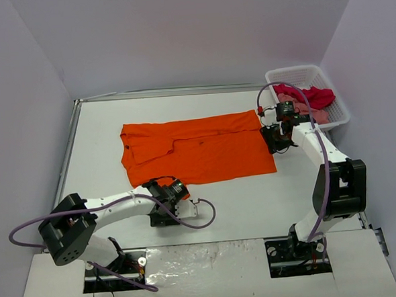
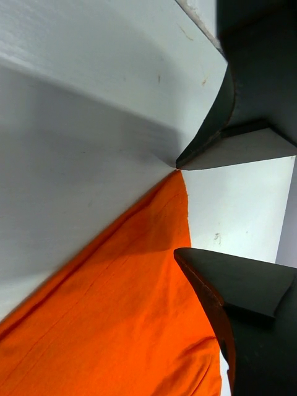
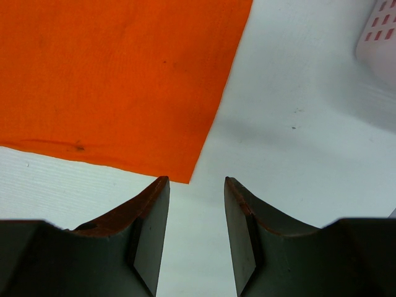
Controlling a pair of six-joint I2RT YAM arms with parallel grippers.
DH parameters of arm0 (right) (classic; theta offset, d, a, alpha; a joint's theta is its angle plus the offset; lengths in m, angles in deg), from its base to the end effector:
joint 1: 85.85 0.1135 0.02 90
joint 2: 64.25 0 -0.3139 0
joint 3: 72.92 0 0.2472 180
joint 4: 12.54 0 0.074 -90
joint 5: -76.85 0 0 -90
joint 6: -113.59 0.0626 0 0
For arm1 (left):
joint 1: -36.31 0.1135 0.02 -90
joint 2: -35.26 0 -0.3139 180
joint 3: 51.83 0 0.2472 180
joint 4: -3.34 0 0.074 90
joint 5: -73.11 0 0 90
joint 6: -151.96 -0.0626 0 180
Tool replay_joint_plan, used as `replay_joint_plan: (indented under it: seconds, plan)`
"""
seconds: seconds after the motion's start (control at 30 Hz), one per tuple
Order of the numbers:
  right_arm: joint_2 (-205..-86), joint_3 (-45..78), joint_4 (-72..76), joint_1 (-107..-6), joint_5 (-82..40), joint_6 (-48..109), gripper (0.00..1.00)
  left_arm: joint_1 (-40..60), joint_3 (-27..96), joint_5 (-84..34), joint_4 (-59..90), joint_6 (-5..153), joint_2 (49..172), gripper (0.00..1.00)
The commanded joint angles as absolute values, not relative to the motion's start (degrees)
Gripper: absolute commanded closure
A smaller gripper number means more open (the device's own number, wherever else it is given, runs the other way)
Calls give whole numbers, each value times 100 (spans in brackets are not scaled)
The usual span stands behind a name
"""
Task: Fold and stack the t-shirts
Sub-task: Grap the side of the flattened tshirt closest away from the robot with both arms
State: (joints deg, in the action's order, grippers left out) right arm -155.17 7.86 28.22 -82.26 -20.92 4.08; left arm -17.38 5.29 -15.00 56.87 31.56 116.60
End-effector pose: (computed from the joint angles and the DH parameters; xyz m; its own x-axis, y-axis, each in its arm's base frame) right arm 0.3529 0.0306 0.2783 -0.6809 -0.3743 -0.6295 -0.3974 0.9108 -0.1117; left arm 0.1362 -0.1818 0.1890 -0.0937 0.9816 -0.1667 0.9839 0.1168 0.1352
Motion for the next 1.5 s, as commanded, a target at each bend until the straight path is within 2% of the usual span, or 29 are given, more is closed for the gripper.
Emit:
replay_joint_plan:
  seconds: [0.0, 0.17, 0.6, 0.8, 0.83, 1.03, 1.33, 1.47]
  plan:
    - [-15373, 854, 2848, -8286, -2106, 416, 63, -1783, 739, -1514, 6107, 3172, 11559, 48]
    - [-15390, 871, 2848, -8278, -2115, 425, 63, -1783, 766, -1557, 6098, 3155, 11594, 58]
    - [-15399, 888, 2848, -8295, -2097, 416, 63, -1783, 941, -1689, 6080, 3137, 11998, 59]
    - [-15408, 889, 2848, -8313, -2106, 416, 63, -1783, 1021, -1689, 6212, 3111, 12104, 76]
    - [-15408, 889, 2848, -8313, -2115, 416, 63, -1783, 1029, -1689, 6230, 3102, 12113, 83]
    - [-15373, 862, 2848, -8313, -2124, 408, 63, -1783, 1038, -1523, 6274, 3111, 12025, 96]
    - [-15294, 827, 2883, -8321, -2150, 303, 63, -1783, 1381, -934, 6344, 3286, 11367, 98]
    - [-14961, 565, 3050, -8321, -2412, -520, 63, -1731, 1460, -574, 6204, 3374, 11146, 97]
